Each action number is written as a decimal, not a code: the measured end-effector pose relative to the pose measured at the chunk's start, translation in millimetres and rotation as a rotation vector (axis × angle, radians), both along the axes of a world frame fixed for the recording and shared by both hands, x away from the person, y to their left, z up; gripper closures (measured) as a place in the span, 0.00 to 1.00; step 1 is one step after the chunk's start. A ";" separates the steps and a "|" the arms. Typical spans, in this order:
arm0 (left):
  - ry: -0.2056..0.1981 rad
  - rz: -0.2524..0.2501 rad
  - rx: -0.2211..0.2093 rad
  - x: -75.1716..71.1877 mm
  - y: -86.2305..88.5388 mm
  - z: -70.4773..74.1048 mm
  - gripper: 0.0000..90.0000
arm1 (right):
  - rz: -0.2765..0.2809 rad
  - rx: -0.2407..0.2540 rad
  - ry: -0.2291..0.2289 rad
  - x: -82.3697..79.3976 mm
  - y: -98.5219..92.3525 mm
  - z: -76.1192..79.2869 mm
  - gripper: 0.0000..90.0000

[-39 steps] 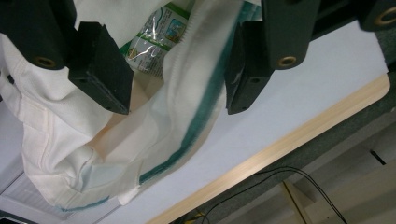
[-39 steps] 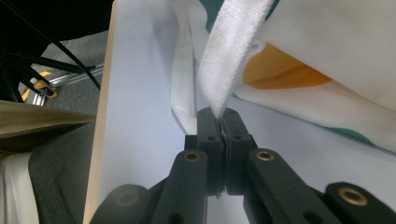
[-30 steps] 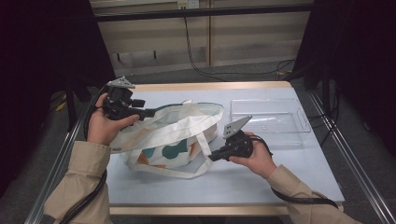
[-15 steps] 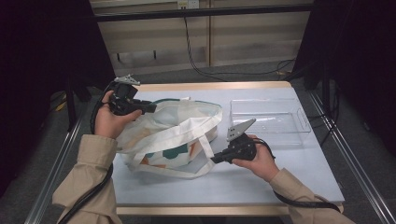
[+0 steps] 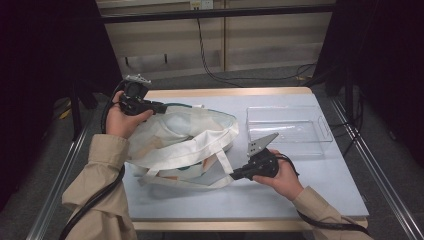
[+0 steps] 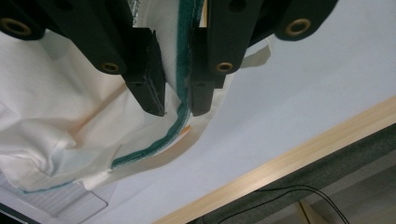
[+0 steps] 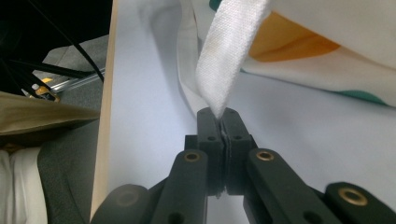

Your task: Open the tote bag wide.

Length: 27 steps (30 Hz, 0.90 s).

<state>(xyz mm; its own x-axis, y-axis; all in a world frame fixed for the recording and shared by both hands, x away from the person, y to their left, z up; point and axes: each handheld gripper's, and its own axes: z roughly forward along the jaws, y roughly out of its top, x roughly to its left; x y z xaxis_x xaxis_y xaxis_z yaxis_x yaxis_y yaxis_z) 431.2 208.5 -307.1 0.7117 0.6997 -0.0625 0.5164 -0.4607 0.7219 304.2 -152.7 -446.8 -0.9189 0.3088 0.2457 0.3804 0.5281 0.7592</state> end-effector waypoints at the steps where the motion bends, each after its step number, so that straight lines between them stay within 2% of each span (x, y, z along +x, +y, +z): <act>1: 0.000 0.000 0.000 0.0 0.0 0.0 0.85 | -0.001 0.000 0.001 -0.6 -0.4 -0.3 0.98; 2: 0.004 -0.009 0.017 4.5 1.2 -0.4 0.85 | 0.000 0.000 0.000 -1.0 -1.1 -0.9 0.98; 5: 0.005 0.012 -0.001 9.6 -0.7 -3.9 0.85 | -0.006 -0.005 0.003 -3.0 -2.8 -2.0 0.98; 7: 0.009 0.010 0.010 11.6 -0.7 -4.1 0.85 | -0.003 -0.007 0.003 -3.3 -3.5 -2.4 0.98; 8: 0.007 0.013 0.001 13.1 -1.5 -5.6 0.85 | -0.004 -0.011 0.010 -5.0 -4.9 -3.9 0.98; 10: 0.008 0.003 0.023 17.5 -1.4 -6.8 0.86 | -0.007 -0.008 0.015 -6.4 -5.8 -5.9 0.98; 12: 0.008 0.023 0.007 20.4 -2.8 -9.3 0.86 | -0.006 -0.011 0.020 -7.5 -6.7 -7.6 0.98; 16: 0.017 0.026 0.015 26.0 -2.8 -12.5 0.86 | -0.011 -0.013 0.015 -8.8 -8.5 -9.3 0.98; 21: 0.018 0.036 0.016 29.7 -1.9 -15.2 0.86 | -0.009 -0.019 0.021 -10.1 -10.4 -10.3 0.98; 24: 0.015 0.040 0.033 32.6 -1.5 -17.7 0.86 | -0.010 -0.029 0.026 -10.9 -11.4 -11.3 0.98; 25: 0.017 0.049 0.019 32.8 -2.4 -19.2 0.86 | -0.008 -0.035 0.028 -11.4 -11.4 -11.9 0.98; 27: 0.027 0.032 0.030 33.4 -2.6 -19.8 0.86 | -0.006 -0.034 0.024 -11.6 -11.4 -13.5 0.98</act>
